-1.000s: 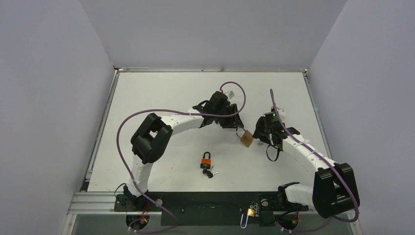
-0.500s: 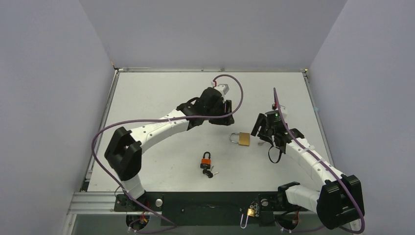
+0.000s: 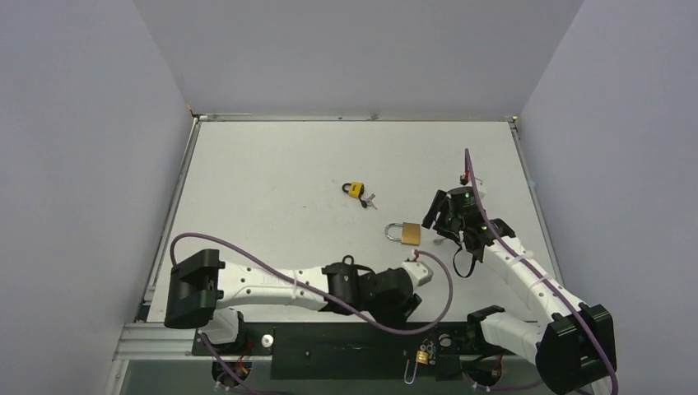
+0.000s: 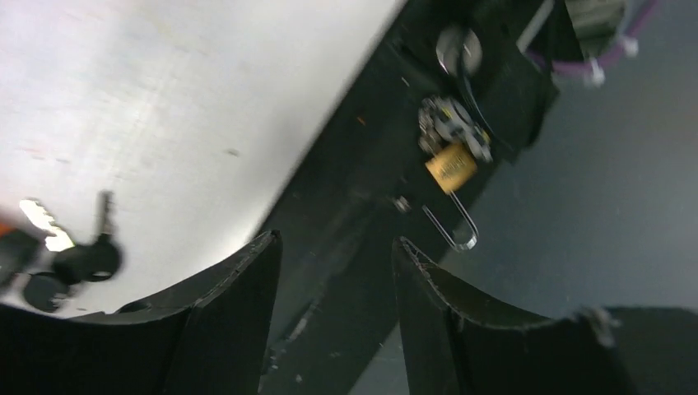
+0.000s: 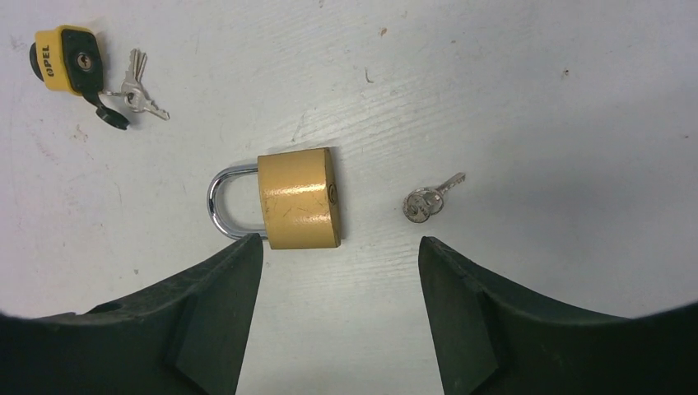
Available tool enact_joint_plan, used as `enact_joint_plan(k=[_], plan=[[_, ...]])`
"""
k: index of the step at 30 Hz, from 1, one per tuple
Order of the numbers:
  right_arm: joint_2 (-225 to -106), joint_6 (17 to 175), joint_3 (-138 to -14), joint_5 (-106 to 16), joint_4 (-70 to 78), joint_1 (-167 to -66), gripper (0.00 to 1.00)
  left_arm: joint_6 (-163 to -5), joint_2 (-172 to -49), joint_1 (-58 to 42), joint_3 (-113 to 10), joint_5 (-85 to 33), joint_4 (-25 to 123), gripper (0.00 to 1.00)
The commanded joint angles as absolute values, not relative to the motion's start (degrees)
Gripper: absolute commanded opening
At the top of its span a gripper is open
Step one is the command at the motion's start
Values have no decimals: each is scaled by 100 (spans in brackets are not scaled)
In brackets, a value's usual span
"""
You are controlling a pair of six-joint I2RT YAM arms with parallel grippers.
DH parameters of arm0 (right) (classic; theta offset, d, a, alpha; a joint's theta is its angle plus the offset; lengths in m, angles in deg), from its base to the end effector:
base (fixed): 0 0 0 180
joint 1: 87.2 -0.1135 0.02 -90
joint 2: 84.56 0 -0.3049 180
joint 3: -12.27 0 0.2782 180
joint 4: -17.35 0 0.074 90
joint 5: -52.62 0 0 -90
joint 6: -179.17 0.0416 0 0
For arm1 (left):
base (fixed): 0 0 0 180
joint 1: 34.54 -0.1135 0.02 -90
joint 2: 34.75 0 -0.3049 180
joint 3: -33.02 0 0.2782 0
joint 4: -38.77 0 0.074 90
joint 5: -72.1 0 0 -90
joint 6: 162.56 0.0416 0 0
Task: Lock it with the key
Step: Move the lock to the center of the board.
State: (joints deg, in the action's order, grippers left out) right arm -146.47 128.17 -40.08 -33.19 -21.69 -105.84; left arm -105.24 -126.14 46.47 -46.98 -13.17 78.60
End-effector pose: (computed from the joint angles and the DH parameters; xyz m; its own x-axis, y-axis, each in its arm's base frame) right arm 0.2162 0.0697 0.2497 -0.7242 0.4181 -0.5484 0.2352 0.8973 0.3736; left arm 0.0616 -0.3673 0.2734 -0.6297 0.5365 -0.5619 0.7560 0.5898 -0.2841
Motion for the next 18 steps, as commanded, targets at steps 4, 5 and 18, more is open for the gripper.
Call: enact_joint_plan(k=[4,5,18], plan=[[-14150,13024,-3918,-3344,-2090,-10203,65,-10543,-13062,5816,-4631,-842,6930,50],[-14052,13064,-3896,-3360,-2093,-10132,65,-10534,-13159,5865,-4649,-832,6783,50],[-13384,13156,-3831,-3439,-2397,-9945,65,-10357,-14323,5788,-4988,-902,5473,42]])
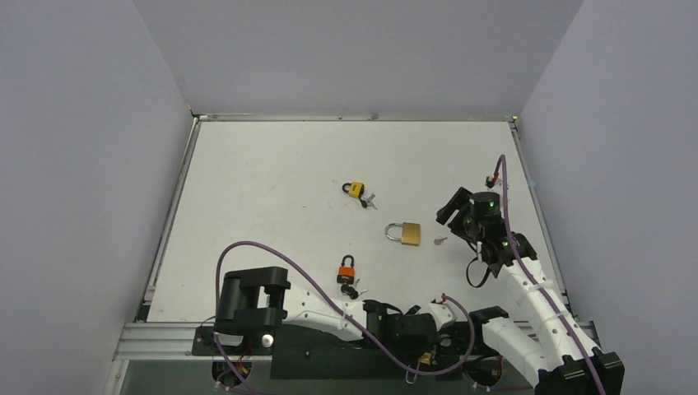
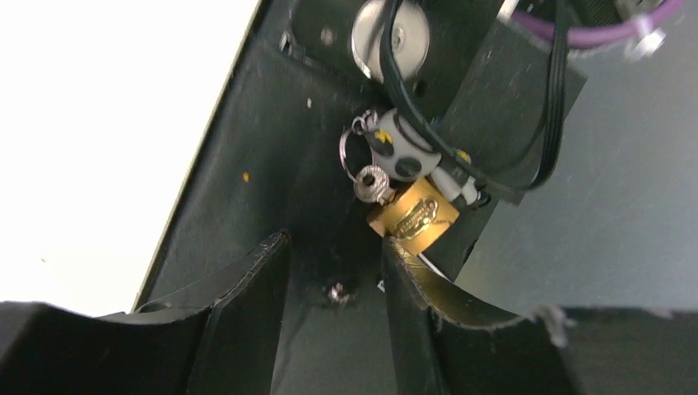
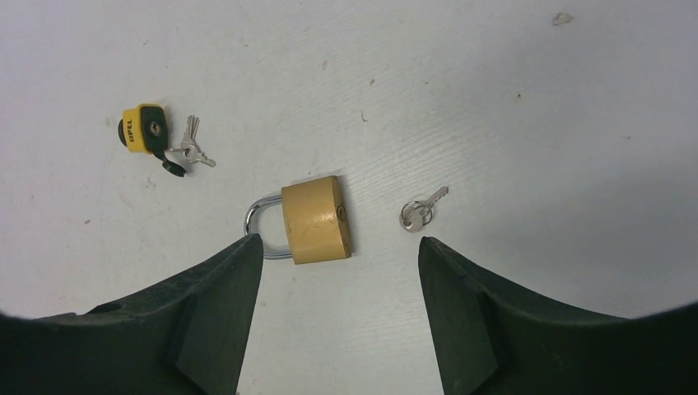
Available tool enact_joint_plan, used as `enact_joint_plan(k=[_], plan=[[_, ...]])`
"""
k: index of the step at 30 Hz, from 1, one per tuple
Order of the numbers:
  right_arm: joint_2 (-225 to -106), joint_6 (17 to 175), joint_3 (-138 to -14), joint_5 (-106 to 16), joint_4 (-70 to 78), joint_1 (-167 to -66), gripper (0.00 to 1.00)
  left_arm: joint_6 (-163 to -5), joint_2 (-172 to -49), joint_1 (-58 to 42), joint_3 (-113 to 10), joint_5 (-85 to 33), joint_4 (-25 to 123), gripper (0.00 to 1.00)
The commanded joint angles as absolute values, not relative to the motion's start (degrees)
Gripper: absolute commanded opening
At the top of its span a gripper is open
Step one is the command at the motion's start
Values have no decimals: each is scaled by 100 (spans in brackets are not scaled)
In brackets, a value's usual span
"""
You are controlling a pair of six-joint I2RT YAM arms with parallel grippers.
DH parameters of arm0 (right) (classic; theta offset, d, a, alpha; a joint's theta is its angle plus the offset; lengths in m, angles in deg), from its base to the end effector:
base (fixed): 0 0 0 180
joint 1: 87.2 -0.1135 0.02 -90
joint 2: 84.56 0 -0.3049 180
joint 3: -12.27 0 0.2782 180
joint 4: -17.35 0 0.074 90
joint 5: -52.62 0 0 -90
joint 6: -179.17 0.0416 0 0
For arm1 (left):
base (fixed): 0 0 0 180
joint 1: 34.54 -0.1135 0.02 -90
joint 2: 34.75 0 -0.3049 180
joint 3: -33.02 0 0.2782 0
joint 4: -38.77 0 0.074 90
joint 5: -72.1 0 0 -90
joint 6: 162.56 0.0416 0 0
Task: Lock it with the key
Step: Move the lock to the center of the board.
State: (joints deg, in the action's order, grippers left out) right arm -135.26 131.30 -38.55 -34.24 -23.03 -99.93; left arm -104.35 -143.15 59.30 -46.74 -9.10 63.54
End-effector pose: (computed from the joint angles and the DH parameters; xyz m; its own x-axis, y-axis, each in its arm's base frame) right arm 0.1890 0.0404 0.2754 -0.5877 0.5539 -0.5897 0.2899 0.8247 0.4857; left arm -0.0224 -0.4285 0.1770 -0.4769 0.6679 -0.5714 0.8716 0.4431 -0.2096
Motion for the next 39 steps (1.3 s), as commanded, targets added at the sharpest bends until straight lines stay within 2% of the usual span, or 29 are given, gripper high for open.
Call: enact_joint_plan(k=[1,26,30,33,39], plan=[[-13386,13146,-3832,-3430,-2409,-9948,65,-10384,-14323,5736,-4958,-986,5425,40],[-13560,12992,-3841,-3480,-2368,-9932,64,-10569,-14717,5437,-4967,-1660,4959,27],[-13567,12984,-3800,-3478,-2367,-9925,64,-10751,-14621,5310,-4759,-1777,4616,17],[-13548,12976,-3755,-3517,-2332,-9924,64,-10864,-14492,5171,-4526,-1934,4344,0],[-13498,12916,-3704,-3591,-2290,-9929,64,-10642,-13824,4783,-3913,-2114,4161,0]])
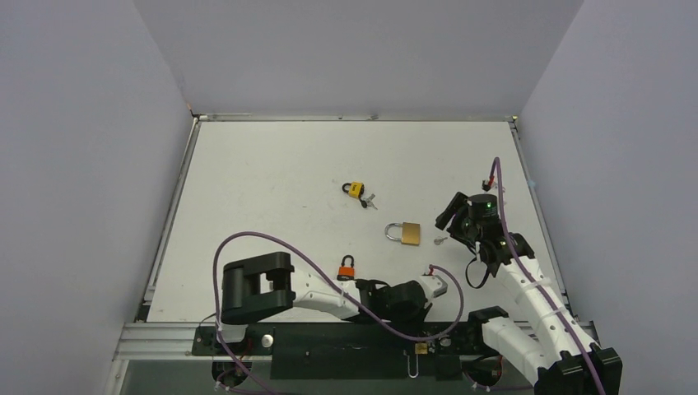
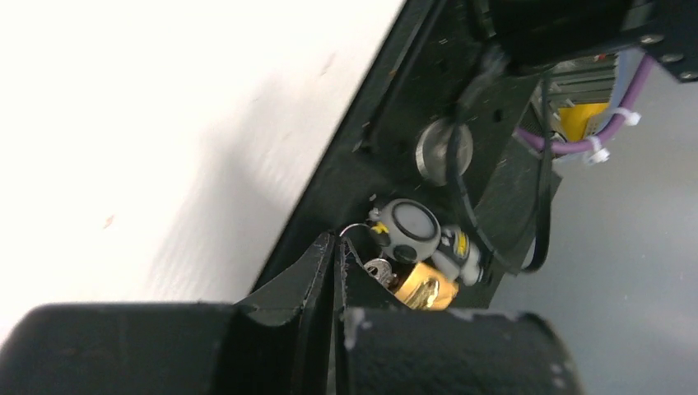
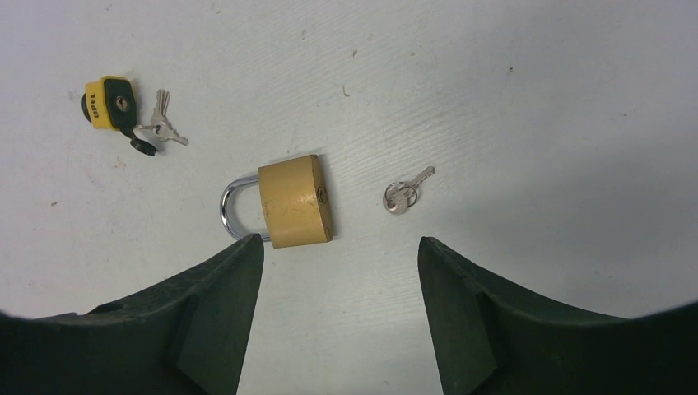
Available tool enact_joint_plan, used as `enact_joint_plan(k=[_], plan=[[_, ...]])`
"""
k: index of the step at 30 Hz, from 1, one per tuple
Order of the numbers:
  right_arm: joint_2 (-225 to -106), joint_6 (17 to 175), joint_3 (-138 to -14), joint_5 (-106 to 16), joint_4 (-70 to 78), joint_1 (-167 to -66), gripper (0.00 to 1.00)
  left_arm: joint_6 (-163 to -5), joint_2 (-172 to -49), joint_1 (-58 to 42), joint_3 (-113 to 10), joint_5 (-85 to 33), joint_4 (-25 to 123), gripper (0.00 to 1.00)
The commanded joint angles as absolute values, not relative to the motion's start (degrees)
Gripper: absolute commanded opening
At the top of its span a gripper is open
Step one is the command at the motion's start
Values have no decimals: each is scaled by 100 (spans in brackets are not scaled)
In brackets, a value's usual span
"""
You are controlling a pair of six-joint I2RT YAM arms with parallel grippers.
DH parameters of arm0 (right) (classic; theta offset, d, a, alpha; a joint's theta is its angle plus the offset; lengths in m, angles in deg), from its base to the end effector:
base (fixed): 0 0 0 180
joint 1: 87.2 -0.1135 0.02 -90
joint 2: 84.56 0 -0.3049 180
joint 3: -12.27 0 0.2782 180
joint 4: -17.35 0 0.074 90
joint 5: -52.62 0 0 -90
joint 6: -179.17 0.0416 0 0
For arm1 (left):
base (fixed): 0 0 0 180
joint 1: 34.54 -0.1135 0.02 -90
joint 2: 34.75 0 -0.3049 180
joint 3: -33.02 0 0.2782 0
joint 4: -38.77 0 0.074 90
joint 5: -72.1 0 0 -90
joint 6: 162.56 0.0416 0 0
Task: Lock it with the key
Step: Move the lock to the center of the board.
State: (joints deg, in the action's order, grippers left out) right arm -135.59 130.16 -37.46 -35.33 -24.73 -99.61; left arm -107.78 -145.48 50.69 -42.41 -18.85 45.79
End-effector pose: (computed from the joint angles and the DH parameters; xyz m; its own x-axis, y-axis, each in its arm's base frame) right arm 0.1862 0.0395 0.2649 -0.6305 0.5324 -0.5647 0.2970 0.8378 0.4582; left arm 0.0359 -0.4390 0.1601 -0.6210 0.5072 -0.5976 0.7825 0.4449 -0.4355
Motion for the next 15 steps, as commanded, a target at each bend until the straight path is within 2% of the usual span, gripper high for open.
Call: enact_joint_plan(k=[1,11,15], plan=[[-13494,12905,-3691,-3594,-2288,-9926,64,-10592,-13743,4698,-3859,-2205,4190,0],[-13498,12817,-3567,-3973,-2163,-9933,64,-10310,-12899,4198,-3505,-2096,4676,0],[-13383,12708,-3380,-4114,-2161,-9950,64,-10227,-12773,3936,-3565,-2394,4964,0]])
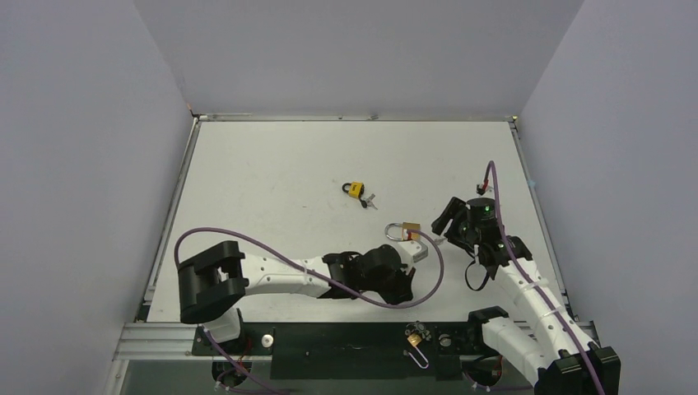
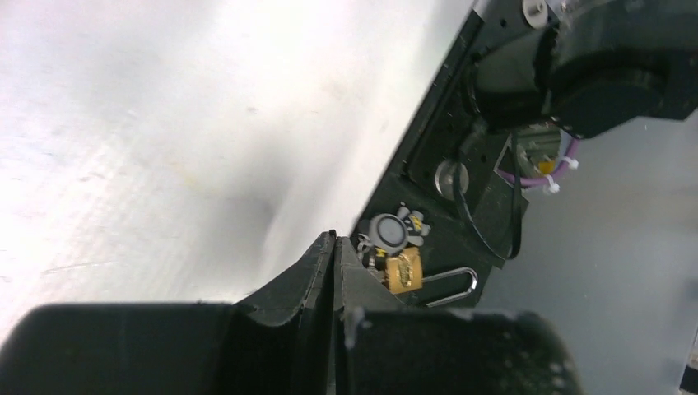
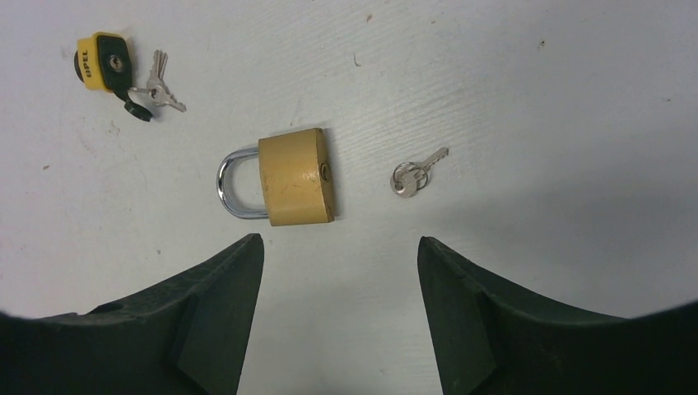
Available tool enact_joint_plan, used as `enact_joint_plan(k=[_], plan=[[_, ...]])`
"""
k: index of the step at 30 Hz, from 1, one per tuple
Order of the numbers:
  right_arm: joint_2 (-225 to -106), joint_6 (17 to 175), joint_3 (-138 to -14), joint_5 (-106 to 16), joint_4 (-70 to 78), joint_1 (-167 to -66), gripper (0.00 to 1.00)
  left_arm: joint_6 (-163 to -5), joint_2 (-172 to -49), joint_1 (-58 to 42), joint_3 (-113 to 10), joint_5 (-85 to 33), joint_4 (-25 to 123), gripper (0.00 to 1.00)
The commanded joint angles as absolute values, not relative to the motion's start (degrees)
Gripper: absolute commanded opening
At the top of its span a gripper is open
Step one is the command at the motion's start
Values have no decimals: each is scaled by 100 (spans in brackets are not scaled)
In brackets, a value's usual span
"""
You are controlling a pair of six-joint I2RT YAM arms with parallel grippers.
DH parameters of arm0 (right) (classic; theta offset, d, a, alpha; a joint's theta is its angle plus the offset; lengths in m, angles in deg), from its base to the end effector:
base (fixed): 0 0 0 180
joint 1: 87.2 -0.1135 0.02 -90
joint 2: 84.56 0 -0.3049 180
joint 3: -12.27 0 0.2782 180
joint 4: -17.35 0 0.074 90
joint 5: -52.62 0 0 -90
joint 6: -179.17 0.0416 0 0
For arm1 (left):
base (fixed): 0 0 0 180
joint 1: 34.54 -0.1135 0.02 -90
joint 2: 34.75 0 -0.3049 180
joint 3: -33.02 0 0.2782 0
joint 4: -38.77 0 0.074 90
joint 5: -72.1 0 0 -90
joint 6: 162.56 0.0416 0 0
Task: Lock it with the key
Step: Move the lock to the center of the board.
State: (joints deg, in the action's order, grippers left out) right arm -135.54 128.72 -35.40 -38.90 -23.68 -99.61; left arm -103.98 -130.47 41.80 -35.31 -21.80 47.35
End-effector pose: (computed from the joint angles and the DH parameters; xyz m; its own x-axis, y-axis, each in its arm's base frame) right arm 0.1838 0.0416 0.2535 -0.6749 0.5032 -0.5397 0.2547 0.8453 0.4697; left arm 0.0896 -0.3805 0.2211 -0.6305 0.3921 -0.6698 0.7661 0.4530 -0.4560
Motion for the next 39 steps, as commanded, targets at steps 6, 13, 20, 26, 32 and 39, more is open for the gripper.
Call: enact_joint_plan(k=[6,13,20,26,32,39], plan=[[-13242,12808,-3036,-4150,-2160,-9960,64,-10300,-13299,4306,-3860,-2484,5384,24],[-13144,12800,-3067,-4107,-2229,-9969,64,-10748,-14083,4641,-4218,-2509,5211,27],[-13127,12766,-3083,-4114,-2274,-9971,64,-10768,-14227,4636,-4329,-2403,5258,26],[-13102,12757,-3028,-4112,-2278,-9973,64,-10767,-14294,4641,-4289,-2452,5266,19],[-13094,12751,-3017,-4121,-2287,-9979,64,-10776,-14242,4636,-4173,-2544,5277,4],[-13066,12694,-3010,-4213,-2266,-9977,64,-10691,-13745,4306,-3930,-2417,5306,0]])
